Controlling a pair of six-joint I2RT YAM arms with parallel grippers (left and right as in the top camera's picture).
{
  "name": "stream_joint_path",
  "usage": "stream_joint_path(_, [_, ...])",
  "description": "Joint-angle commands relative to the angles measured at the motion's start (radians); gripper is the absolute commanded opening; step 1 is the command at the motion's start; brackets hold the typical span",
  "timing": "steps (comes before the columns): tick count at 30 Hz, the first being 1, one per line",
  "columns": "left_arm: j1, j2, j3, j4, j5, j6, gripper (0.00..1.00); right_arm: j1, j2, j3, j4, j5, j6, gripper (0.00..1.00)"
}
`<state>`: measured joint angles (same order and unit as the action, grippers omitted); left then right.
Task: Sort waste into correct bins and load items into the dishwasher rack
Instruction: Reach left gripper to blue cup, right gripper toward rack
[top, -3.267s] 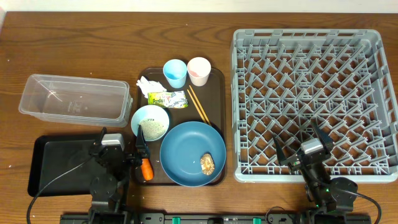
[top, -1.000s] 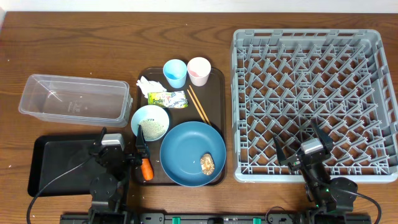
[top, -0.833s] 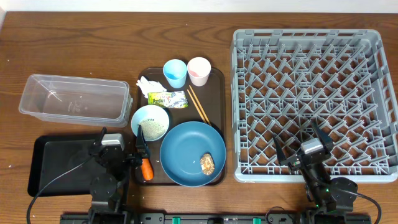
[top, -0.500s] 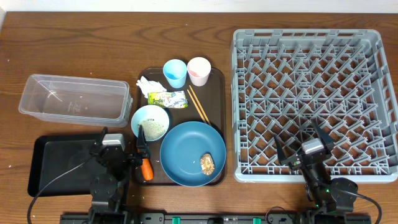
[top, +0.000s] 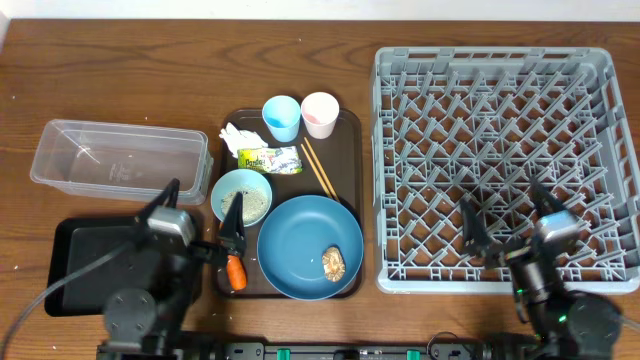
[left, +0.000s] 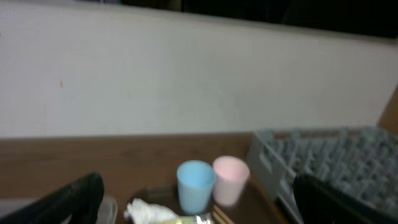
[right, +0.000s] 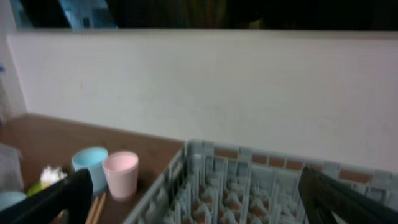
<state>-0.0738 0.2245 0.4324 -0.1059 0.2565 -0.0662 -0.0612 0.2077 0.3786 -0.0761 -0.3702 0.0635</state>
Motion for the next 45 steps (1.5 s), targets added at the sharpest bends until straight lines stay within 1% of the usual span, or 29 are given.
stream_joint_path(1, [0.0, 0.198, 0.233, -0.132, 0.021, -0.013, 0.98, 0.016, 0.182, 0.202, -0.091, 0.006, 0.037, 0.99])
stream_joint_path(4, [0.0, 0.372, 0.428, -0.296, 0.021, -0.013, 0.98, 0.016, 0.349, 0.381, -0.214, -0.003, 0.037, 0.99])
stream_joint_path(8, [0.0, 0.575, 0.641, -0.483, 0.02, -0.013, 0.98, 0.016, 0.578, 0.623, -0.414, -0.003, 0.036, 0.99])
stream_joint_path(10, [0.0, 0.652, 0.705, -0.544, 0.024, -0.013, 0.98, 0.016, 0.67, 0.711, -0.494, -0.004, 0.036, 0.99])
stream_joint_path(12, [0.0, 0.711, 0.729, -0.574, 0.031, -0.013, 0.98, 0.016, 0.75, 0.775, -0.558, -0.003, 0.015, 0.99])
stream_joint_path(15, [0.0, 0.777, 0.728, -0.614, 0.04, -0.036, 0.98, 0.016, 0.829, 0.794, -0.591, -0.065, 0.062, 0.99])
stream_joint_path(17, [0.0, 0.821, 0.728, -0.644, 0.047, -0.058, 0.98, 0.016, 0.875, 0.794, -0.623, -0.093, 0.063, 0.99])
stream_joint_path(22, [-0.006, 0.929, 0.727, -0.675, 0.048, -0.094, 0.98, 0.016, 0.969, 0.794, -0.693, -0.079, 0.064, 0.99])
stream_joint_path(25, [-0.019, 1.001, 0.727, -0.678, 0.078, -0.201, 0.98, 0.016, 1.025, 0.794, -0.736, -0.071, 0.082, 0.99])
stream_joint_path(29, [-0.038, 1.09, 0.726, -0.724, 0.139, -0.206, 0.98, 0.016, 1.072, 0.794, -0.771, -0.047, 0.082, 0.99])
stream_joint_path(31, [-0.057, 1.126, 0.726, -0.727, 0.146, -0.205, 0.98, 0.016, 1.085, 0.794, -0.78, -0.04, 0.082, 0.99])
stream_joint_path(33, [-0.089, 1.16, 0.726, -0.724, 0.123, -0.205, 0.98, 0.016, 1.094, 0.794, -0.779, -0.012, 0.099, 0.99])
stream_joint_path(34, [-0.111, 1.176, 0.726, -0.721, 0.093, -0.205, 0.98, 0.016, 1.097, 0.794, -0.779, 0.013, 0.116, 0.99])
stream_joint_path(36, [-0.166, 1.205, 0.726, -0.691, -0.013, -0.198, 0.98, 0.016, 1.102, 0.794, -0.779, 0.058, 0.148, 0.99])
stream_joint_path(40, [-0.233, 1.247, 0.726, -0.56, -0.228, -0.171, 0.98, 0.017, 1.102, 0.794, -0.777, 0.075, 0.161, 0.99])
stream_joint_path(41, [-0.233, 1.261, 0.726, -0.524, -0.253, -0.172, 0.98, 0.018, 1.102, 0.794, -0.777, 0.075, 0.161, 0.99])
stream_joint_path(43, [-0.217, 1.299, 0.727, -0.449, -0.257, -0.173, 1.0, 0.018, 1.102, 0.793, -0.781, 0.075, 0.161, 0.99])
stream_joint_path(45, [-0.191, 1.348, 0.727, -0.388, -0.256, -0.178, 0.96, 0.018, 1.102, 0.793, -0.783, 0.075, 0.161, 0.99])
